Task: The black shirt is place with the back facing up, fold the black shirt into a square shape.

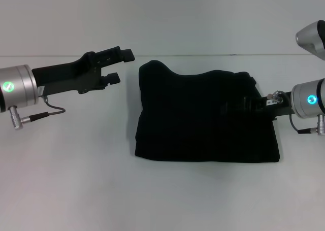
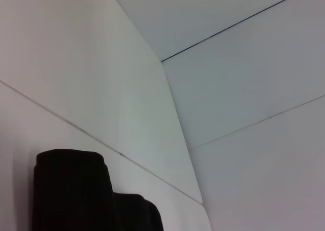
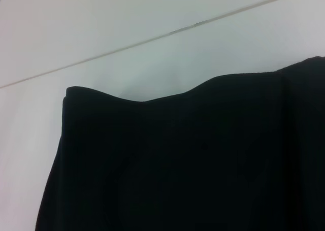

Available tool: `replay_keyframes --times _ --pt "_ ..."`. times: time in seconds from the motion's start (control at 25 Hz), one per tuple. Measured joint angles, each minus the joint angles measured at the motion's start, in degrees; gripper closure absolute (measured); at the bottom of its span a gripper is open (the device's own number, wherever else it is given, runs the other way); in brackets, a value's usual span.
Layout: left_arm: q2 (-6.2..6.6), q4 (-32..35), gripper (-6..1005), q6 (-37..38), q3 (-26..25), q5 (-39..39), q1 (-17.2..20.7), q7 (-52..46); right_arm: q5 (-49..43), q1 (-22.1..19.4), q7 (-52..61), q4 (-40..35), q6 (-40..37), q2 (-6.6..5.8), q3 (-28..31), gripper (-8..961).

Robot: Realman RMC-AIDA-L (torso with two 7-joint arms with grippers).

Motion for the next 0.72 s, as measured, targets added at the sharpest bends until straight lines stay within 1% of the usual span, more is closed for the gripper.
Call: replay_keyframes --times 0.12,0.56,0.72 --pt "0.0 0.0 50 0.0 -0.3 0.0 0.0 0.0 0.2 -0.2 0.0 -0.4 -0.3 -0.01 -0.1 264" --pt "0.0 -0.5 49 -0.5 -0.4 0.0 0.0 0.0 0.0 -0.7 1.0 -0.6 -0.8 -0.58 0.1 510" --pt "0.0 -0.5 50 -0.5 -0.5 0.0 0.0 0.0 -0.1 -0.7 1.1 -0.5 -0.9 -0.65 0.1 702"
